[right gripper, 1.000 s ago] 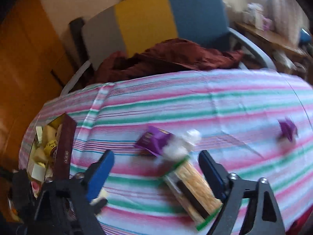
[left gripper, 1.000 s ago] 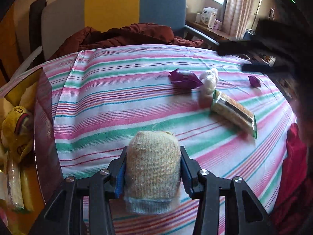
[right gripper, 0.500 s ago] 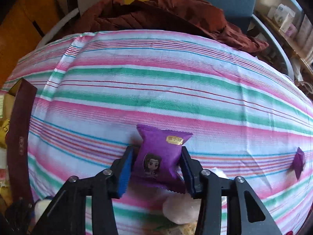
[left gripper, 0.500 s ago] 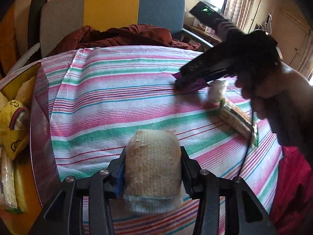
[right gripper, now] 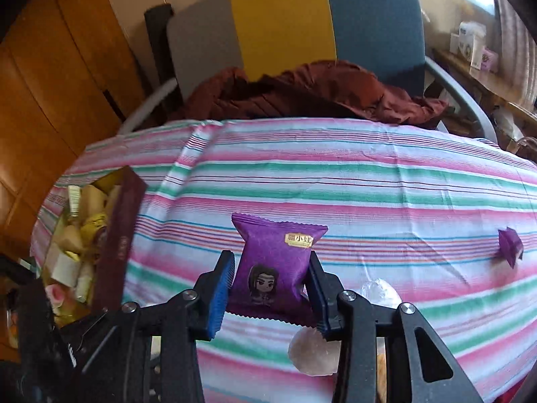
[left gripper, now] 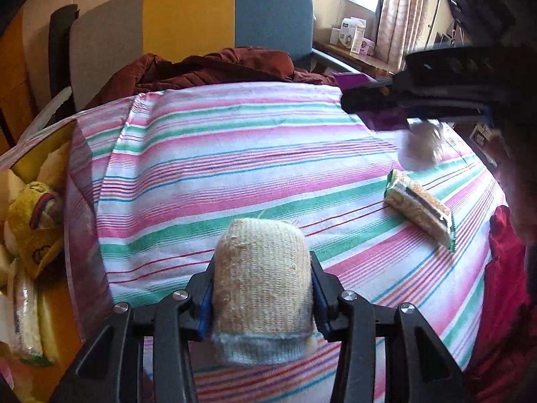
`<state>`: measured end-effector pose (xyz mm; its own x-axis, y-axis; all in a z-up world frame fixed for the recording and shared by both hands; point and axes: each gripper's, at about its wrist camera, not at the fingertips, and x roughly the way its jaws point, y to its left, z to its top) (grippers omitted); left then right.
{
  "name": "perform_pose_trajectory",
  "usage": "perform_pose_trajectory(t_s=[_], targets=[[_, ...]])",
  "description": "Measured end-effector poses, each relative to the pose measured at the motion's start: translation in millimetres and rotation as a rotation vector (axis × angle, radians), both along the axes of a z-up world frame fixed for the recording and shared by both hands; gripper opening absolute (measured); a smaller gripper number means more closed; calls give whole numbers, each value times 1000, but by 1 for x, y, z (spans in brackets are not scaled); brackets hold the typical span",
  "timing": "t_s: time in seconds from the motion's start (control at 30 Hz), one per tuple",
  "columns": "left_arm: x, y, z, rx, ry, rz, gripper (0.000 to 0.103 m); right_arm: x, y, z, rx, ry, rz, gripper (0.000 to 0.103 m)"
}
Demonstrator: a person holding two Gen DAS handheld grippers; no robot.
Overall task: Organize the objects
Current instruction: 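Carry sock and purple packet into the gold tray and open both tools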
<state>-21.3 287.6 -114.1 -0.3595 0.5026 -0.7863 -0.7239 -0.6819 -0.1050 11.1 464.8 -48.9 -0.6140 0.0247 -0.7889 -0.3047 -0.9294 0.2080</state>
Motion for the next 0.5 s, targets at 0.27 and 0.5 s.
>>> perform_pose_trajectory(t_s=[0.27, 0.5], targets=[[19, -21, 38, 21, 69, 19, 46, 26, -15, -3, 0, 17, -45, 42], [26, -49, 69, 49, 118, 65, 46, 34, -34, -8, -17, 18, -27, 42]])
